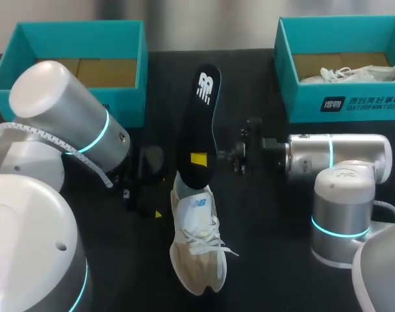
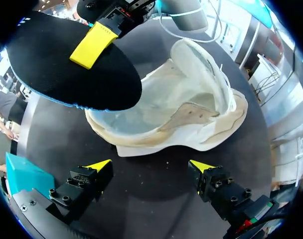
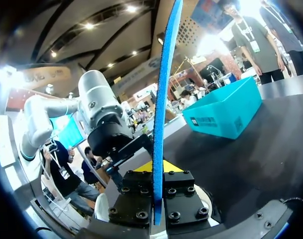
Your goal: Take the shoe out of the shoebox, open the shoe tongue, remove and reinsert the insole, then place the shoe into the shoebox
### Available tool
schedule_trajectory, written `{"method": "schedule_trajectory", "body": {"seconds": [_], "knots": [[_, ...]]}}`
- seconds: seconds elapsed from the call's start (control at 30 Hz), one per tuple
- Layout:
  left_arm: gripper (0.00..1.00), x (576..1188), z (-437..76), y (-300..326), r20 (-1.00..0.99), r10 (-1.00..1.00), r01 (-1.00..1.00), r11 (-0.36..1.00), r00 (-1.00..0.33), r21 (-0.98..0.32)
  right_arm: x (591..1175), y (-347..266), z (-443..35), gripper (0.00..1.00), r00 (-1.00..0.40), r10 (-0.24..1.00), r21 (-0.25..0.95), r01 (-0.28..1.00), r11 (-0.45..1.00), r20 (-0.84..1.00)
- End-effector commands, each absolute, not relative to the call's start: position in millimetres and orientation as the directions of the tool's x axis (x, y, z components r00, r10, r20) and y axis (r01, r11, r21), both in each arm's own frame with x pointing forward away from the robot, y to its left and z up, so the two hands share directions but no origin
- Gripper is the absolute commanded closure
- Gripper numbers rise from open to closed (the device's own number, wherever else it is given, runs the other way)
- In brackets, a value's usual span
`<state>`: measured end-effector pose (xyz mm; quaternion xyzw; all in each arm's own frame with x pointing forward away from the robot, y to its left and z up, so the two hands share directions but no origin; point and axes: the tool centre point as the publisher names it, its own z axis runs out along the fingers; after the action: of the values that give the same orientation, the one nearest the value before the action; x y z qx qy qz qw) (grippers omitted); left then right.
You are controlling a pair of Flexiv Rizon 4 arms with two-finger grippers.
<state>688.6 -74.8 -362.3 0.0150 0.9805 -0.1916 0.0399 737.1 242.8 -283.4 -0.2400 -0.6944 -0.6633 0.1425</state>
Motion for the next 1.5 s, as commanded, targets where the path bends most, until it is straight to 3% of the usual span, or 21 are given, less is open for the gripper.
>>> {"method": "schedule_trajectory", "body": {"seconds": [0.03,1.03,1.5], "knots": [[0.00,691,-366,-77,-0.083,0.015,0.044,0.928,-0.996,-0.369,742,250,-281,1.00,-0.850,0.128,0.855,0.519,0.025,0.512],[0.00,693,-363,-83,-0.088,-0.013,0.023,0.917,-0.996,-0.399,734,253,-296,1.00,-0.875,0.039,0.869,0.484,0.098,0.483],[0.00,693,-363,-83,-0.088,-0.013,0.023,0.917,-0.996,-0.399,737,253,-301,1.00,-0.885,0.014,0.884,0.464,0.060,0.464]]}}
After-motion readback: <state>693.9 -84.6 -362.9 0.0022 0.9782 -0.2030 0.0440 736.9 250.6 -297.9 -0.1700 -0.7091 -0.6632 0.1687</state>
